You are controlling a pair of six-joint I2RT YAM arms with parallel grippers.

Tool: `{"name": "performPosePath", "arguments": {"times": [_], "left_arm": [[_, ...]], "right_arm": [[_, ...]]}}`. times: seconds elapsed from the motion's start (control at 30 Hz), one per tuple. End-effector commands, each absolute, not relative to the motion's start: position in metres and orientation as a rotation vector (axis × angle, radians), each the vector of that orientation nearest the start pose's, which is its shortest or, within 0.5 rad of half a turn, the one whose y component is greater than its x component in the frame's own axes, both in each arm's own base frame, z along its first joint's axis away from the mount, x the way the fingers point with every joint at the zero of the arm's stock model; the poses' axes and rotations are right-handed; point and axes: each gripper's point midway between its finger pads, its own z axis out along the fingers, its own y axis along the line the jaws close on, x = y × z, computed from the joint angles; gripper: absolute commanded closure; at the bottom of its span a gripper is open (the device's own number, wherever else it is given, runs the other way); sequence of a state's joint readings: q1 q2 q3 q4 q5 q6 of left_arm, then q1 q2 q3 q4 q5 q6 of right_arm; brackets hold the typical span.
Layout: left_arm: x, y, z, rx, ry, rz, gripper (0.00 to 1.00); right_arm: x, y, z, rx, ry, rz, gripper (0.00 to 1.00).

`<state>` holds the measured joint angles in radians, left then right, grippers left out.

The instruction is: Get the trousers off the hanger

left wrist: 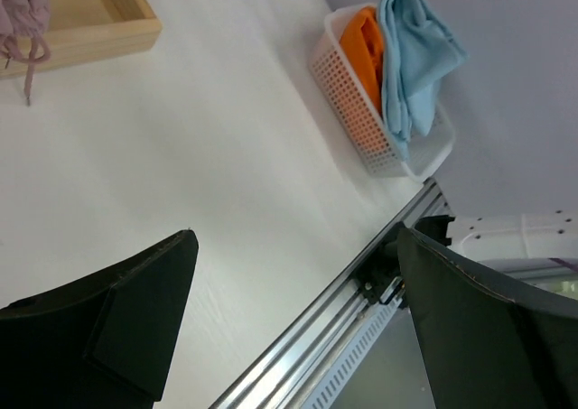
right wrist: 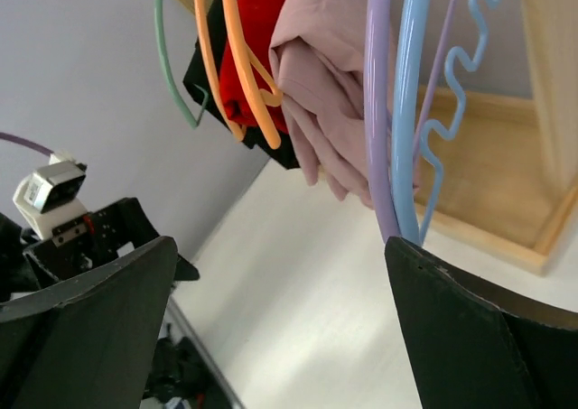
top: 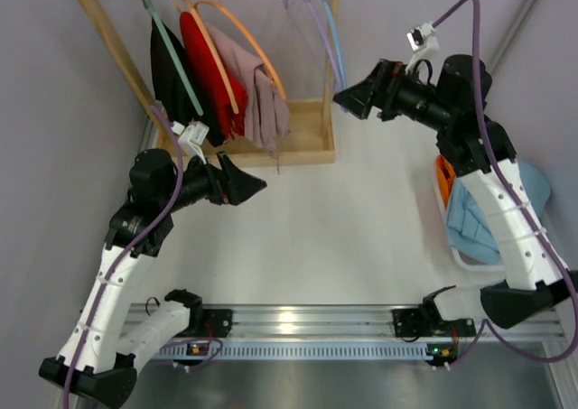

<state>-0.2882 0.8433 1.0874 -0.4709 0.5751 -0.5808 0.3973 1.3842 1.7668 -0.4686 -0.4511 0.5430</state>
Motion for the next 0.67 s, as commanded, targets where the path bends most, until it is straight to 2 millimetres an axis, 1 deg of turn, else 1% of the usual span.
{"name": "performPosePath", "arguments": {"times": [0.0, 0.03, 0.07, 0.1, 0.13, 0.17, 0.2, 0.23, 0.27, 0.3, 0.33, 0.37, 0.4, 0.43, 0.47, 0.5, 0.53, 0.57, 0.63], "left_arm": [[0.213, -0.174, 0.338, 0.319, 1.953, -0.979, 0.02], [0.21, -0.172, 0.331, 0.325, 1.993, -0.964, 0.02], [0.213, -0.169, 0.336, 0.352, 1.986, -0.928, 0.02], [0.212, -0.167, 0.333, 0.361, 2.005, -0.909, 0.02], [0.215, -0.163, 0.333, 0.359, 2.015, -0.868, 0.02], [0.216, -0.158, 0.325, 0.363, 2.062, -0.825, 0.02], [0.217, -0.154, 0.32, 0.36, 2.086, -0.789, 0.02], [0.223, -0.144, 0.313, 0.332, 2.118, -0.711, 0.02], [0.223, -0.137, 0.302, 0.328, 2.173, -0.658, 0.02], [0.225, -0.132, 0.295, 0.315, 2.202, -0.615, 0.02], [0.228, -0.12, 0.288, 0.278, 2.227, -0.532, 0.02], [0.228, -0.115, 0.282, 0.278, 2.254, -0.495, 0.02], [0.226, -0.111, 0.278, 0.272, 2.26, -0.472, 0.02], [0.225, -0.107, 0.275, 0.272, 2.258, -0.447, 0.02], [0.223, -0.107, 0.274, 0.279, 2.255, -0.45, 0.05], [0.22, -0.108, 0.272, 0.296, 2.257, -0.461, 0.05], [0.217, -0.107, 0.27, 0.304, 2.26, -0.467, 0.05], [0.216, -0.104, 0.27, 0.291, 2.26, -0.464, 0.04], [0.215, -0.096, 0.272, 0.263, 2.239, -0.436, 0.02]], "right_arm": [[0.297, 0.21, 0.478, -0.34, 1.634, 0.872, 0.01], [0.292, 0.206, 0.474, -0.353, 1.636, 0.851, 0.01], [0.288, 0.201, 0.47, -0.379, 1.633, 0.814, 0.01], [0.286, 0.198, 0.452, -0.386, 1.672, 0.793, 0.01], [0.275, 0.19, 0.452, -0.389, 1.657, 0.775, 0.01], [0.272, 0.184, 0.445, -0.416, 1.656, 0.732, 0.0], [0.272, 0.177, 0.427, -0.421, 1.693, 0.695, 0.01], [0.262, 0.166, 0.421, -0.452, 1.689, 0.642, 0.01], [0.263, 0.157, 0.403, -0.448, 1.725, 0.605, 0.01], [0.254, 0.149, 0.403, -0.452, 1.708, 0.58, 0.01], [0.249, 0.143, 0.395, -0.459, 1.72, 0.561, 0.01], [0.247, 0.139, 0.38, -0.476, 1.743, 0.542, 0.01], [0.238, 0.134, 0.38, -0.476, 1.726, 0.535, 0.0], [0.235, 0.131, 0.365, -0.473, 1.758, 0.536, 0.01], [0.232, 0.129, 0.361, -0.464, 1.763, 0.535, 0.01], [0.226, 0.125, 0.362, -0.454, 1.749, 0.532, 0.01], [0.223, 0.123, 0.358, -0.45, 1.753, 0.532, 0.01], [0.219, 0.118, 0.351, -0.442, 1.762, 0.526, 0.01], [0.216, 0.114, 0.343, -0.434, 1.776, 0.516, 0.01]]}}
